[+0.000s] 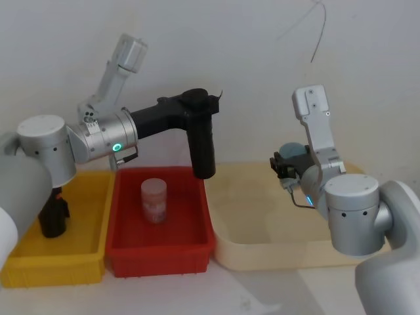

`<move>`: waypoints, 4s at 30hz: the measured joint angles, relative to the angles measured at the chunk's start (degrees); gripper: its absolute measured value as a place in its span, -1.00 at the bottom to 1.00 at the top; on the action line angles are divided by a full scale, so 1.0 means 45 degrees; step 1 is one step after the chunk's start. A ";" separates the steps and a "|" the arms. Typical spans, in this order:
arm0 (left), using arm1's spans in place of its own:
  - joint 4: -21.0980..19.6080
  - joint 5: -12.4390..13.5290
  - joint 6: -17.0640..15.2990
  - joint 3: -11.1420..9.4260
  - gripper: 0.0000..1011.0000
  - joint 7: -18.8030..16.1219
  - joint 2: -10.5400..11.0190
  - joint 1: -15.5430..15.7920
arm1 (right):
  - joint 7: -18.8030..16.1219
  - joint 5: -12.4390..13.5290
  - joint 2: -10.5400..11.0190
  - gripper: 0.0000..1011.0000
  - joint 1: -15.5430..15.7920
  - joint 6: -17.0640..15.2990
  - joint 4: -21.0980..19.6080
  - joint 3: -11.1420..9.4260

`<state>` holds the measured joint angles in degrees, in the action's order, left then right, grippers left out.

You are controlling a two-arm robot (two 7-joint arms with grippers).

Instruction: Pick up the garbage bag with the one hand and transfer it to the other hand.

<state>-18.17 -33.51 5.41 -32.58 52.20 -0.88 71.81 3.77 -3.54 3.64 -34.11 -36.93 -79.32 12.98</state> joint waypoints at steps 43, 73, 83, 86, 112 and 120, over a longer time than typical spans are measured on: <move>0.3090 -0.1113 0.1348 -0.1057 0.11 0.1226 -0.0876 0.1440 | -0.2817 0.0628 0.0652 0.98 0.0718 0.0875 -0.1181 0.0539; 0.3183 -0.1144 0.1386 -0.1088 0.11 0.1262 -0.0902 0.1484 | -0.5863 0.2280 0.0601 0.98 0.0141 0.2505 -0.0493 0.1222; 0.3187 -0.1144 0.1386 -0.1088 0.11 0.1262 -0.0901 0.1484 | -0.4764 0.2036 0.0172 0.98 0.0003 0.2409 -0.0206 0.1224; 0.3188 -0.1145 0.1386 -0.1088 0.11 0.1261 -0.0902 0.1484 | -0.4346 0.1879 0.0022 0.98 -0.0033 0.2325 -0.0112 0.1211; 0.3186 -0.1143 0.1385 -0.1087 0.11 0.1260 -0.0900 0.1481 | -0.2431 0.0834 -0.1130 0.98 -0.1107 0.1925 0.1945 0.1278; 0.3186 -0.1143 0.1385 -0.1087 0.11 0.1260 -0.0901 0.1482 | -0.1996 0.0671 -0.1514 0.98 -0.1575 0.2191 0.2831 0.1156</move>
<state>-3.83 -38.66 11.64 -37.47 57.87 -4.94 78.47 -5.22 -0.52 -3.17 -41.20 -27.07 -66.58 18.18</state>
